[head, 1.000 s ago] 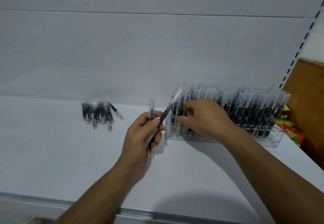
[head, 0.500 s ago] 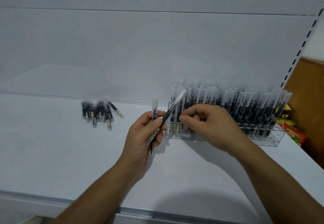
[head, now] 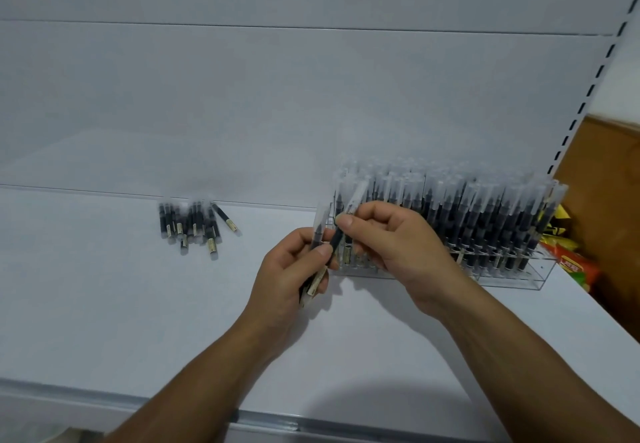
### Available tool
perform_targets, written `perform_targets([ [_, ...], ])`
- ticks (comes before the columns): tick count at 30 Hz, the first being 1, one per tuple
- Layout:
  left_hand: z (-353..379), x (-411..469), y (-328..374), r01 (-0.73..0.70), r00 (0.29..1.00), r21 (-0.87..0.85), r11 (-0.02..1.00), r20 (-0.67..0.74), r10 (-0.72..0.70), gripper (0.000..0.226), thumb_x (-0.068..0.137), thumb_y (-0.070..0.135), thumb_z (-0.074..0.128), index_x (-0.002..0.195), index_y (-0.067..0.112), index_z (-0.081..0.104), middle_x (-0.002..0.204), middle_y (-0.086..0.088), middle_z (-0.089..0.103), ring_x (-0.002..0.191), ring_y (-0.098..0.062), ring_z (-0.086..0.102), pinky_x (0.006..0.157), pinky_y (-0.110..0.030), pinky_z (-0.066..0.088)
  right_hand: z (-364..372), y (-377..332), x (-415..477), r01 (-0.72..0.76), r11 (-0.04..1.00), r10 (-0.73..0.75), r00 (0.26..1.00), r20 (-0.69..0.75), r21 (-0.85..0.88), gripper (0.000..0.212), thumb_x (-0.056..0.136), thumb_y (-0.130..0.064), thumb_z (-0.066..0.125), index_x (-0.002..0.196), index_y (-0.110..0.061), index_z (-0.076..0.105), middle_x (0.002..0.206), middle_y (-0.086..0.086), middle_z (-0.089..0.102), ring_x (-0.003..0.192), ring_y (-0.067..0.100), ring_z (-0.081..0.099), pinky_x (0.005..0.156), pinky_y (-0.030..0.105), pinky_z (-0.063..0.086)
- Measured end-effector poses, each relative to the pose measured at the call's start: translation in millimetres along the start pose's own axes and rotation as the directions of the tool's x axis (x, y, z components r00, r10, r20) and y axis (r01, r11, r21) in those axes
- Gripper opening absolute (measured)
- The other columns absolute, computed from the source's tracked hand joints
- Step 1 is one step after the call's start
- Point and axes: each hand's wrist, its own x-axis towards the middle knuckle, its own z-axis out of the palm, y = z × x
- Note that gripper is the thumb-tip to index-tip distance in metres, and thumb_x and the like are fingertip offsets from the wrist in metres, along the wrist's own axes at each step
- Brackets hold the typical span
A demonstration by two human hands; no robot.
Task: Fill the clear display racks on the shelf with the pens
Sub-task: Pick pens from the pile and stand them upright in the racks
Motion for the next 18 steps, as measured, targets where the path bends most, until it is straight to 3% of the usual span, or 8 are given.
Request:
perform_targets([
  [5, -0.2, 1.7, -1.1, -0.006, 0.999, 0.025, 1.000, -0.049, 0.007, 0.027, 0.078, 0.028, 0.058, 0.097, 0.009, 0.066, 0.071, -0.005, 0.062, 0.051, -0.011, 0.043, 0.047, -0.016, 0.035, -18.7, -12.6, 6.9, 0.095, 0.995, -0.096, 0.974, -0.205, -0.018, 0.012, 0.086, -0.030, 0.071, 0.078, -0.022, 0.069, 0.056, -0.008, 0.058, 0.050, 0.003, 0.049, 0.049, 0.013, 0.040],
  [9, -1.2, 2.0, -1.6, -0.012, 0.998, 0.020, 1.000, -0.057, 0.013, 0.032, 0.080, 0.034, 0.057, 0.098, 0.010, 0.067, 0.073, -0.005, 0.062, 0.051, -0.011, 0.043, 0.047, -0.016, 0.034, -37.4, -22.5, 16.2, 0.216, 0.964, -0.256, 0.914, -0.313, -0.158, 0.010, 0.087, -0.031, 0.071, 0.084, -0.021, 0.068, 0.050, -0.011, 0.051, 0.050, 0.002, 0.051, 0.053, 0.014, 0.042],
  [12, -1.1, 1.6, -2.0, -0.011, 0.999, 0.025, 1.000, -0.052, 0.012, 0.033, 0.080, 0.033, 0.057, 0.099, 0.009, 0.067, 0.072, -0.004, 0.062, 0.051, -0.011, 0.043, 0.047, -0.016, 0.034, -38.6, -20.2, 22.5, 0.240, 0.906, -0.346, 0.894, -0.285, -0.347, 0.012, 0.088, -0.031, 0.070, 0.080, -0.026, 0.064, 0.047, -0.013, 0.050, 0.045, 0.000, 0.045, 0.050, 0.009, 0.040],
  [18, -1.0, 1.1, -2.1, -0.008, 0.999, 0.031, 0.999, -0.047, 0.010, 0.034, 0.079, 0.032, 0.058, 0.101, 0.008, 0.067, 0.072, -0.004, 0.061, 0.052, -0.011, 0.043, 0.048, -0.016, 0.034, -33.1, -4.1, 30.1, 0.179, 0.815, -0.337, 0.920, -0.201, -0.551, 0.015, 0.087, -0.037, 0.070, 0.076, -0.032, 0.061, 0.054, -0.013, 0.056, 0.048, 0.002, 0.048, 0.055, 0.014, 0.037],
])
